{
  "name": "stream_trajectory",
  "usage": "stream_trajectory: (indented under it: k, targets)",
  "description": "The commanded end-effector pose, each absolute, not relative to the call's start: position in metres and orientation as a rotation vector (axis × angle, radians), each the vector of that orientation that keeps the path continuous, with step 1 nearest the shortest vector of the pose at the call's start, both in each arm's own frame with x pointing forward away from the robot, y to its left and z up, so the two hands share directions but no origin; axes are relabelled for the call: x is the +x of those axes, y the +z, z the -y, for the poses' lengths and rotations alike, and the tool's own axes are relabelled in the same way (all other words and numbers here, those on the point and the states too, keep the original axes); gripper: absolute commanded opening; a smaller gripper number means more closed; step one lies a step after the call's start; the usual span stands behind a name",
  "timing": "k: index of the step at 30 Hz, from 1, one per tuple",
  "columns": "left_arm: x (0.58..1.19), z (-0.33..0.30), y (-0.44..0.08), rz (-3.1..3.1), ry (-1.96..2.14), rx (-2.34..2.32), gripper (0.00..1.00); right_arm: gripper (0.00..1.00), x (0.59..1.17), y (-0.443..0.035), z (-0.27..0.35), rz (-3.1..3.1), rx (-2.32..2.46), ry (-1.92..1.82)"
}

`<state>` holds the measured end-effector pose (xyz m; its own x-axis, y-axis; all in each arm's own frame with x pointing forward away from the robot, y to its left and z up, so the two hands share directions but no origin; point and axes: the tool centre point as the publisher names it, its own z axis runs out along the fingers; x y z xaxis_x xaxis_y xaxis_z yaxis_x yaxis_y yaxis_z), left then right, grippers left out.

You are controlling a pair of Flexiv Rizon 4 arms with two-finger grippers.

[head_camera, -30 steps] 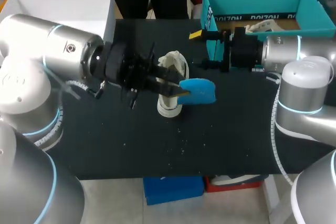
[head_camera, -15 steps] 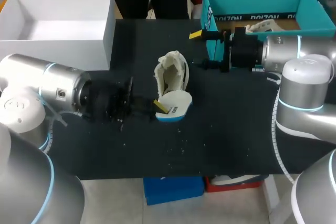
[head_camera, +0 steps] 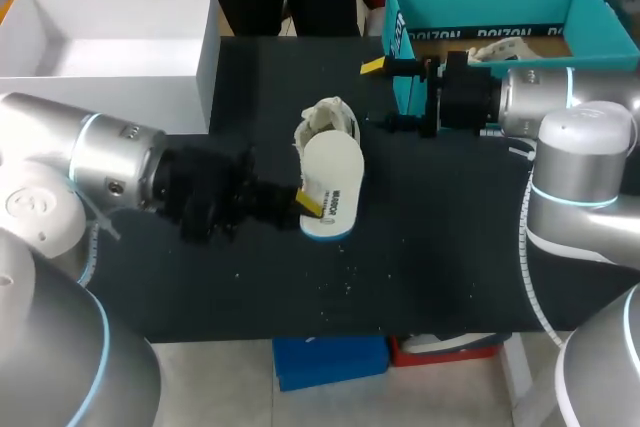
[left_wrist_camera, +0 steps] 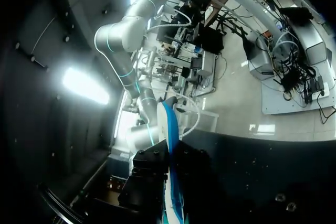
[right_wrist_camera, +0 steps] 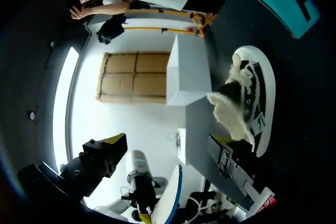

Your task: Take the shoe out of the shoebox, open the shoe tongue, remove and reinsert the insole, then place the shoe into the shoebox

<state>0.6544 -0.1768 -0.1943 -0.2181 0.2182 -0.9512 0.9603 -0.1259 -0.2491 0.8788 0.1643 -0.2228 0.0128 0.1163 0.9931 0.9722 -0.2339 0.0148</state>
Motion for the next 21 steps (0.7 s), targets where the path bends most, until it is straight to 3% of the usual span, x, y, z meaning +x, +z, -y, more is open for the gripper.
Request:
stream_trajectory:
  k: [1, 9, 21]
  targets:
    - [0.649, 0.173, -0.198, -1.460, -1.335, 1.344, 0.00, 1.00, 0.878, -0.224, -0.166, 1.173, -1.475, -1.329]
    - [0.660, 0.162, -0.224, -1.320, -1.179, 1.447, 0.00, 1.00, 0.878, -0.224, -0.166, 1.173, -1.475, -1.329]
    - [0.726, 0.163, -0.257, -1.119, -1.126, 1.533, 0.00, 1.00, 0.878, -0.224, -0.166, 1.173, -1.475, -1.329]
